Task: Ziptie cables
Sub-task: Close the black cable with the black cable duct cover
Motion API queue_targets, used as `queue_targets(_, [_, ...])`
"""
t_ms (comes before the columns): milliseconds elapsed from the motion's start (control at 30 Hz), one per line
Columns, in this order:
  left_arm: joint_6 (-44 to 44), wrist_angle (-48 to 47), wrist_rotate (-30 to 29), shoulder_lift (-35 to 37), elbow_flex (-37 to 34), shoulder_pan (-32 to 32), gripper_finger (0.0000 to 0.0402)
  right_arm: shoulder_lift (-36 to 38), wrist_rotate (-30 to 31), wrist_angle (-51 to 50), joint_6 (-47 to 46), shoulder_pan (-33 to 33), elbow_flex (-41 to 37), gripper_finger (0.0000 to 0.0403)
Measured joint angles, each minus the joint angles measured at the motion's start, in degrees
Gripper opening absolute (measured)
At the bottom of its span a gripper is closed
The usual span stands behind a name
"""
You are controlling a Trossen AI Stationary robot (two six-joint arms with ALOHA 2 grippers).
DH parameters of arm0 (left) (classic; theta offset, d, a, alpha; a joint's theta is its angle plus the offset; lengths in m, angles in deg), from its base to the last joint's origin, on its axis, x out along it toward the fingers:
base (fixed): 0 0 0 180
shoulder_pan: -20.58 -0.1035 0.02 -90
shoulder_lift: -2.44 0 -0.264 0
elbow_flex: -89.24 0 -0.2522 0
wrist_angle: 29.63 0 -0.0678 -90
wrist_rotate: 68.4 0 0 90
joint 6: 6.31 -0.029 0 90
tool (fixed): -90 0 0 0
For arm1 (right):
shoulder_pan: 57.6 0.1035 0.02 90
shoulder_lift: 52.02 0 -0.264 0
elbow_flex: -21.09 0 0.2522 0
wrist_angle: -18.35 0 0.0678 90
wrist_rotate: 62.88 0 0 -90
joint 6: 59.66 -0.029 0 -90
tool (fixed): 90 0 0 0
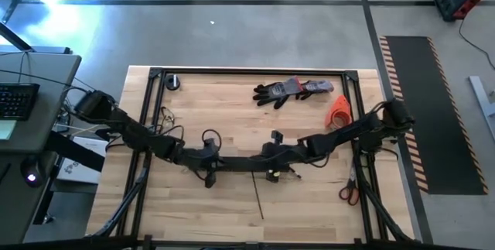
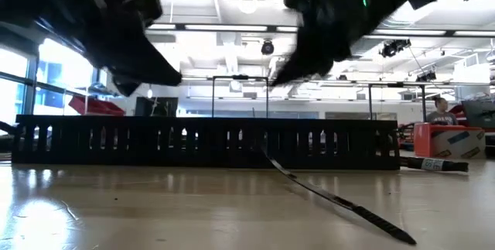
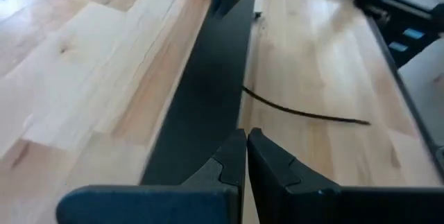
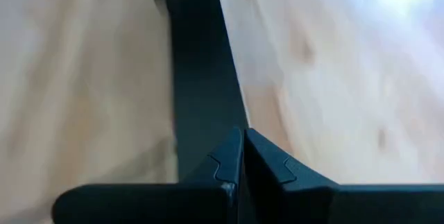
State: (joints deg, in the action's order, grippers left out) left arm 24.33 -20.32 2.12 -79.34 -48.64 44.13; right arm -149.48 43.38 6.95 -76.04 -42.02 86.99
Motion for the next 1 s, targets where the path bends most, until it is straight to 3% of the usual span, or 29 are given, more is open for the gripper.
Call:
queue_targets(233, [-1.4, 7.3, 4.7, -10.2, 0.3, -3.1, 0.0, -0.1, -0.3, 9.9, 4.7, 2.4, -4.1, 0.0])
queue_targets(400, [0.4, 14.0, 5.8, -17.6, 0.8, -3.9, 0.0, -3.0, 0.1, 20.1, -3.3, 2.4, -13.4, 0.0])
queue_targets(500, [-1.0, 15.5, 7.2, -18.1, 0.9, -5.1, 0.0, -2.7, 0.8, 25.0, -7.2, 2.4, -17.7, 0.0])
queue_targets(633, [-5.6, 11.9, 8.3, -13.3, 0.6, -8.3, 0.0, -1.5, 3.4, 25.2, -9.2, 2.0, -19.6, 0.0])
queue_targets(767, [-8.2, -0.7, 9.9, -3.0, 0.3, -11.6, 0.0, -1.4, 3.8, 24.4, -9.3, 0.1, -19.3, 0.0])
queue_targets(1000, [-6.3, -18.2, 4.1, 14.8, 0.4, -11.8, 0.0, -0.8, 3.6, 27.6, -3.5, -3.0, -19.3, 0.0])
